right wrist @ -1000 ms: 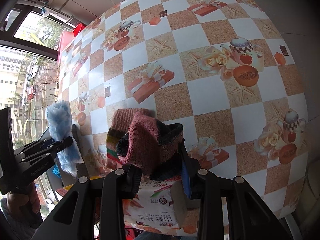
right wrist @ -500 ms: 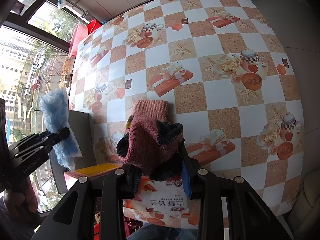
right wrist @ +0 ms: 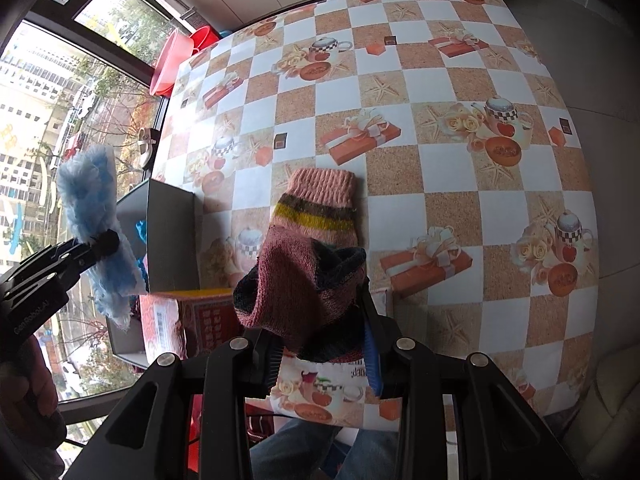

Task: Organize soft objects
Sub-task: 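Lift the duster and pink slipper with both tools toward the box, then carry the light-blue duster and pink slipper with both tools over the box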

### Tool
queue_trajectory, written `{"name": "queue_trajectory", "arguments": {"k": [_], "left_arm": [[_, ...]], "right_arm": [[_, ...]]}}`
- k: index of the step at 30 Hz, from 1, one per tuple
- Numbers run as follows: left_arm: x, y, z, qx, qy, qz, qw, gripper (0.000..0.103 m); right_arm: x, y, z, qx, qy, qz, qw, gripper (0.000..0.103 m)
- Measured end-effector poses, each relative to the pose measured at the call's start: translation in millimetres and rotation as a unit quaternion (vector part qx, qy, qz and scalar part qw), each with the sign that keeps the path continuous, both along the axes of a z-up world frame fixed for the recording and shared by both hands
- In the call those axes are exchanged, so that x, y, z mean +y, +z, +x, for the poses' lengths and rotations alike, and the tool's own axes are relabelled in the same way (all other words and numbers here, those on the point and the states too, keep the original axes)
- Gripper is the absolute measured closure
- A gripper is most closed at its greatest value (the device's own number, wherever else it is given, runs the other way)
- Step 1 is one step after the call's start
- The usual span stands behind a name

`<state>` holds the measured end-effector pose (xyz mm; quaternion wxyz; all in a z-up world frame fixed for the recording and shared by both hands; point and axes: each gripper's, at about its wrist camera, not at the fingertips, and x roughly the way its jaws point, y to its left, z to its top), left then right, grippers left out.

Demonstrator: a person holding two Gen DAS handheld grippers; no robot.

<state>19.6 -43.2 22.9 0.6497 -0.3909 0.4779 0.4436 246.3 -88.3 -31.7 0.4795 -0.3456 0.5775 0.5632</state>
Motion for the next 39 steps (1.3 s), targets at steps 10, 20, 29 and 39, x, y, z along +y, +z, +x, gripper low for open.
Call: {"name": "queue_trajectory", "arguments": {"k": [10, 20, 29, 39], "left_arm": [[-34.9, -1.0, -17.0, -0.013, 0.008, -0.005, 0.9999, 0.076], [-55.3, -4.7, -47.1, -0.020, 0.033, -0.009, 0.9992, 0.076], [-59.0, -1.7, -83.6, -0.026, 0.069, 0.000, 0.9973, 0.076], [-64.2, -0.4, -134.6, -0.025, 0.120, 0.008, 0.9924, 0.076]], "right_arm": [[-26.3, 2.9, -15.5, -0.005, 0.015, -0.016, 1.000, 0.068], [-39.6, 11.8, -51.1, -0.008, 0.058, -0.022, 0.998, 0.068], [-33.0, 27.9, -92.5, -0.018, 0.106, -0.003, 0.994, 0.068], [-16.5, 44.6, -151.4, -0.020, 0.165, 0.023, 0.986, 0.068]]}}
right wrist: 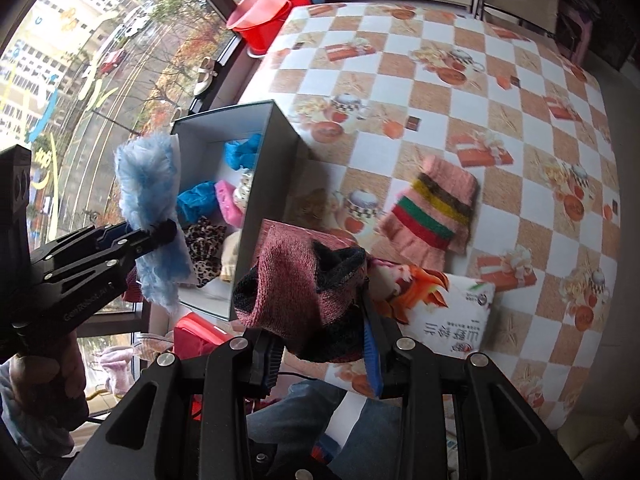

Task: Organize soft objects
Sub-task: 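Carry the light-blue duster and pink slipper with both tools over the box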

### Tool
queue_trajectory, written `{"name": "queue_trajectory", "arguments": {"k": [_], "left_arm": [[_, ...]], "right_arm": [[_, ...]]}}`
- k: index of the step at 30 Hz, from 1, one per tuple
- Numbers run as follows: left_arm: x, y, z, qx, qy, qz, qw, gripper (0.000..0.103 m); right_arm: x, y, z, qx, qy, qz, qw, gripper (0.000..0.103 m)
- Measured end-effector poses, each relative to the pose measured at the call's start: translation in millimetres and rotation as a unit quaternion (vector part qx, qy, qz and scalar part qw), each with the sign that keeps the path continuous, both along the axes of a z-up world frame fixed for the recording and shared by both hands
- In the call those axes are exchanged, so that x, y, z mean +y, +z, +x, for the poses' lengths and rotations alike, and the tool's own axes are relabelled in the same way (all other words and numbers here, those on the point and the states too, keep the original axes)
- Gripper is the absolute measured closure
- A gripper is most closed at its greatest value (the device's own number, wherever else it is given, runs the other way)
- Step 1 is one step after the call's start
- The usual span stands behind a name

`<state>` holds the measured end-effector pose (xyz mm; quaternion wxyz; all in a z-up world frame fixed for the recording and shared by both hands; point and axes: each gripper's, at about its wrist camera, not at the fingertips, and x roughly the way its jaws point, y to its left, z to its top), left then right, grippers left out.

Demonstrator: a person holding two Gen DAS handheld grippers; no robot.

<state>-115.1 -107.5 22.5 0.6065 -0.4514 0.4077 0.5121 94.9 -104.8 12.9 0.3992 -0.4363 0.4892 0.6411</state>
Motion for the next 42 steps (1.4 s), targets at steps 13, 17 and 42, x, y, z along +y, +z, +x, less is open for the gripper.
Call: {"name": "queue_trajectory", "arguments": {"k": [13, 17, 42], "left_arm": [[-12.5, -13.7, -57.0, 0.010, 0.062, -0.007, 0.9980, 0.076], [-16.3, -19.2, -70.6, 0.008, 0.076, -0.012, 0.9970, 0.076], [-19.4, -48.6, -98.1, 0.006, 0.107, -0.042, 0.9933, 0.076]], "right_arm": [[13.7, 4.5, -73.4, -0.003, 0.074, 0.009, 0.997, 0.068], [15.9, 3.1, -88.0, -0.005, 0.089, 0.008, 0.996, 0.068], [26.4, -16.0, -138.1, -0.005, 0.128, -0.017, 0.992, 0.068]]}}
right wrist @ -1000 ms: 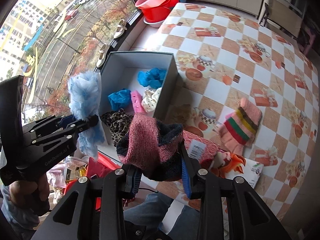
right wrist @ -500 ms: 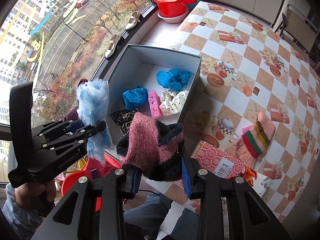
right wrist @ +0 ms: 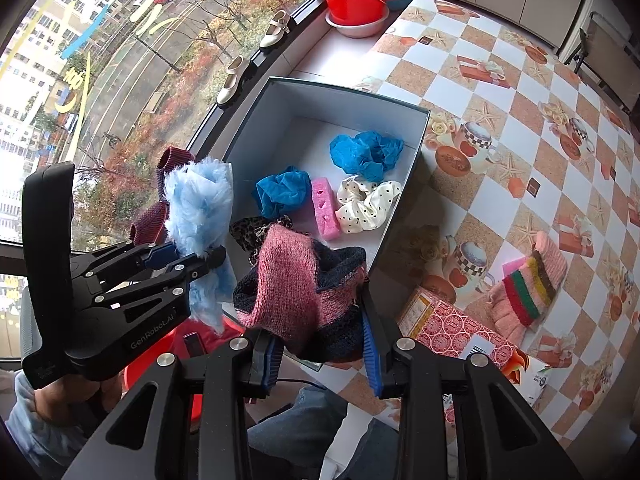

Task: Organize soft objects
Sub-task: 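Carry the light-blue duster and pink slipper with both tools over the box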

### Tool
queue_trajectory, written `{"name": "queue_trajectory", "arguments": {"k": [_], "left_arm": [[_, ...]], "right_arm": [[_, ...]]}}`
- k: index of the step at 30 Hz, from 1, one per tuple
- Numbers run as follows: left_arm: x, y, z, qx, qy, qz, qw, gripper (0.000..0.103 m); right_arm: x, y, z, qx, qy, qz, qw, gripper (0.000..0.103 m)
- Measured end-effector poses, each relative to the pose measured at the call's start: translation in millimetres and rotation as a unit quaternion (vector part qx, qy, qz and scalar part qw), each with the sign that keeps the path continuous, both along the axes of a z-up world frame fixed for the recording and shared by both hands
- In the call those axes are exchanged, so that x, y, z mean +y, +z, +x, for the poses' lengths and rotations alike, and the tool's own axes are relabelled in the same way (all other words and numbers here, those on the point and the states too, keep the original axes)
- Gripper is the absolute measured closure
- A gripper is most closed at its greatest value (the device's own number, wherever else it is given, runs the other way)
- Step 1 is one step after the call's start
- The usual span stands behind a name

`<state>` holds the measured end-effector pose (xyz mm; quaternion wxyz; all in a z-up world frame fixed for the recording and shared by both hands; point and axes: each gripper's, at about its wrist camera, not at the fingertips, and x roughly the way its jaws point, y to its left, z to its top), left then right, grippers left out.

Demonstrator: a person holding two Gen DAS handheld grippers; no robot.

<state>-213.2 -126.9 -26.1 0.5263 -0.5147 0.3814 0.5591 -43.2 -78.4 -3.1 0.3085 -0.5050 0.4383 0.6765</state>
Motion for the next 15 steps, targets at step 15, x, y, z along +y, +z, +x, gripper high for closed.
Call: {"name": "queue_trajectory", "arguments": {"k": [15], "left_arm": [[11.2, -8.1, -4.0, 0.004, -0.004, -0.003, 1.0000, 0.076]], "right_arm": [[8.7, -6.4, -5.2, 0.001, -0.007, -0.010, 1.000, 0.068]]}}
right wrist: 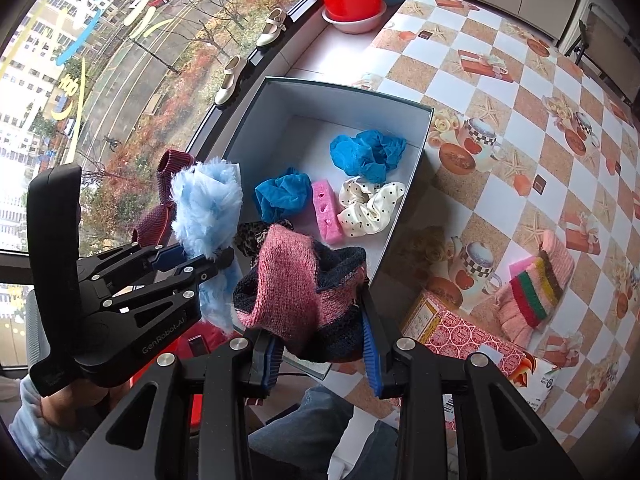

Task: Organize soft objects
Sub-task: 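Carry the light-blue duster and pink slipper with both tools over the box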

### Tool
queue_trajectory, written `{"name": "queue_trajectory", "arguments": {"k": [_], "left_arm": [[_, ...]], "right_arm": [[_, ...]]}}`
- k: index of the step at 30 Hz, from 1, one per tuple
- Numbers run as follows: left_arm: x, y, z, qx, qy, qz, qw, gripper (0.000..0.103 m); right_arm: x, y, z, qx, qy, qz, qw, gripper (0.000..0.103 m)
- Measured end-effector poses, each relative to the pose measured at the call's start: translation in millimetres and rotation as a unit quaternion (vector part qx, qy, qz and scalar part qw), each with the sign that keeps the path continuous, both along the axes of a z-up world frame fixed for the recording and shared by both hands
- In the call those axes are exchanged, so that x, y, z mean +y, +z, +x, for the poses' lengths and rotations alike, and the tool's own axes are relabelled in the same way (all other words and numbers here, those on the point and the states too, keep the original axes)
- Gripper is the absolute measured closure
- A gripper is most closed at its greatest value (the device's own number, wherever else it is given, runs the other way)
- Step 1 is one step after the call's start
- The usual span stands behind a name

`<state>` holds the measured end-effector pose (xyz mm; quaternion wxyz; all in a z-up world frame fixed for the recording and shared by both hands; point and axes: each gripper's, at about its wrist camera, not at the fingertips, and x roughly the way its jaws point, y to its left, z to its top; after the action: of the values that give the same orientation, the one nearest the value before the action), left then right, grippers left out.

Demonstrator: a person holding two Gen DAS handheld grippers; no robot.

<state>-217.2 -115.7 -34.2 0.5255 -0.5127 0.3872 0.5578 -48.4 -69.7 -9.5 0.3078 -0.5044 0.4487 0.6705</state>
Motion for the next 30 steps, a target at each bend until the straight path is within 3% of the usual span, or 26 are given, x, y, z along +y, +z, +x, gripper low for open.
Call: {"name": "queue_trajectory", "arguments": {"k": [30], "left_arm": [[82.4, -29.2, -11.1, 0.025, 0.032, 0.002, 0.9992, 0.076]], "right_arm": [[63.7, -39.3, -24.6, -0.006, -0.035, -0.012, 0.999, 0.068]]}}
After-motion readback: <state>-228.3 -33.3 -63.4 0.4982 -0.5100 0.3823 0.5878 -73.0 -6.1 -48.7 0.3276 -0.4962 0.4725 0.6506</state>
